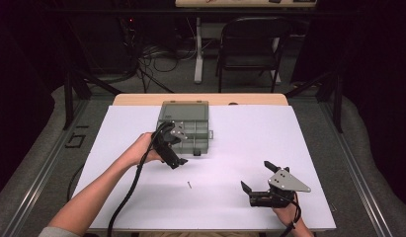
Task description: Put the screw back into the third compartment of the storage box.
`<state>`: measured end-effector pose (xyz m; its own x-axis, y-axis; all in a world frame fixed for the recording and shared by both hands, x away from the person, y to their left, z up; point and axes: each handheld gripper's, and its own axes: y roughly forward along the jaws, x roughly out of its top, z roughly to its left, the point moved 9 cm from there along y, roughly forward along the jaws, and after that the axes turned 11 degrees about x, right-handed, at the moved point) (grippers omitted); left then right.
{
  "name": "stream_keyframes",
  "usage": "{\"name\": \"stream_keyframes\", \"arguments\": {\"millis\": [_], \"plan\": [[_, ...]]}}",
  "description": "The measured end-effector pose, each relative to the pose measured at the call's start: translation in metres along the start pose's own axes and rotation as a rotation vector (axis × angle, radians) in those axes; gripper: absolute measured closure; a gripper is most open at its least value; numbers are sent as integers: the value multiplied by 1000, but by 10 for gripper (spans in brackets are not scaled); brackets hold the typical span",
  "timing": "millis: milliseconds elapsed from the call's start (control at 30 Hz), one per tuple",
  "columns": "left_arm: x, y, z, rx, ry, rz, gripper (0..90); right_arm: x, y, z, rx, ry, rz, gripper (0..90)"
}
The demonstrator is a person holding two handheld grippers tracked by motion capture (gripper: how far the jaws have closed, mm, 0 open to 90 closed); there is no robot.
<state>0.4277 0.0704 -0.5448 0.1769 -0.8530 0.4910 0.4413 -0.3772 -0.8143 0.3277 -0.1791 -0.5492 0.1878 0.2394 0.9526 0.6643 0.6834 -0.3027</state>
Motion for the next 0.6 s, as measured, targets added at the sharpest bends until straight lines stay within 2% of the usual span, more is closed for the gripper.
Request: {"name": "stream_keyframes", "arguments": {"millis": [100,167,300,433,500,533,600], "plan": [[-2,1,-4,-2,6,1,2,0,0,0,1,1,1,2],[-6,5,-8,2,-1,-20,3,0,0,0,0,0,0,2],[-11,9,-14,-21,8,-20,10,0,0,0,0,0,0,2],[-15,14,-26,-48,0,-39,10,0,0,0,0,-3,1,2],[-17,15,-29,-54,9,-40,16,0,0,0,0,-2,1,2],[-19,18,-35,-72,23,-30,26,0,0,0,0,2,1,2],[-20,21,-40,-86,23,-36,50,0,0,0,-2,-3,2,2]]}}
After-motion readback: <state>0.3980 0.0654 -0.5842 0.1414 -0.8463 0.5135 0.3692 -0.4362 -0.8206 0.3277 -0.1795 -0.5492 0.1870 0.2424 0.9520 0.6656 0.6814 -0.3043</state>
